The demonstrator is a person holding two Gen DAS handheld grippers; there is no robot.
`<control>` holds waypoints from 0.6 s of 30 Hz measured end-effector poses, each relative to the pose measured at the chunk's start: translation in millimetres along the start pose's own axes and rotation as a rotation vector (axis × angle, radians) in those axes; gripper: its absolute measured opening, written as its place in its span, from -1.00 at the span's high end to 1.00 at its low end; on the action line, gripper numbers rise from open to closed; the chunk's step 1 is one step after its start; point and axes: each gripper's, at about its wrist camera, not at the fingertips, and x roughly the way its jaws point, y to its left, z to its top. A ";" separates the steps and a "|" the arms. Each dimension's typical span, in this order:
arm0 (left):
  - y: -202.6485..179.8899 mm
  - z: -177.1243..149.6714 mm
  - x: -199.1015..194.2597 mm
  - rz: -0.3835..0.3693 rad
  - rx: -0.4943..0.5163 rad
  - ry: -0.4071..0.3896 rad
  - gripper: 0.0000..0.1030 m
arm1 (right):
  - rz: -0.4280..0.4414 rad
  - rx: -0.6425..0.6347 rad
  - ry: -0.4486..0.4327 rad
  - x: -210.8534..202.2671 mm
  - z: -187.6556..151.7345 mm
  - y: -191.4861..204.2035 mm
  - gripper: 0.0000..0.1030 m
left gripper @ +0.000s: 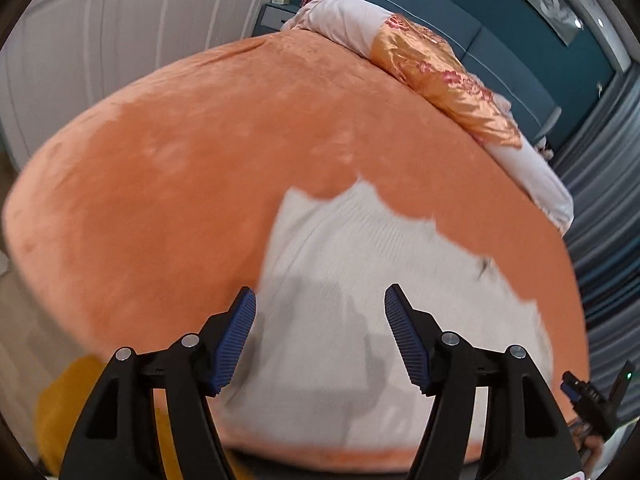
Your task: Fold small clothes
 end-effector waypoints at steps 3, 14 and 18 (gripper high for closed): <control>-13.0 20.4 39.1 -0.028 -0.016 0.034 -0.25 | 0.004 -0.026 -0.008 19.5 24.0 14.2 -0.06; -19.9 46.3 96.3 -0.035 0.024 0.067 0.98 | -0.042 -0.170 0.053 89.3 47.1 49.7 0.87; -5.6 49.0 63.3 -0.056 -0.003 -0.001 0.99 | 0.076 -0.104 -0.122 23.3 50.1 42.8 0.88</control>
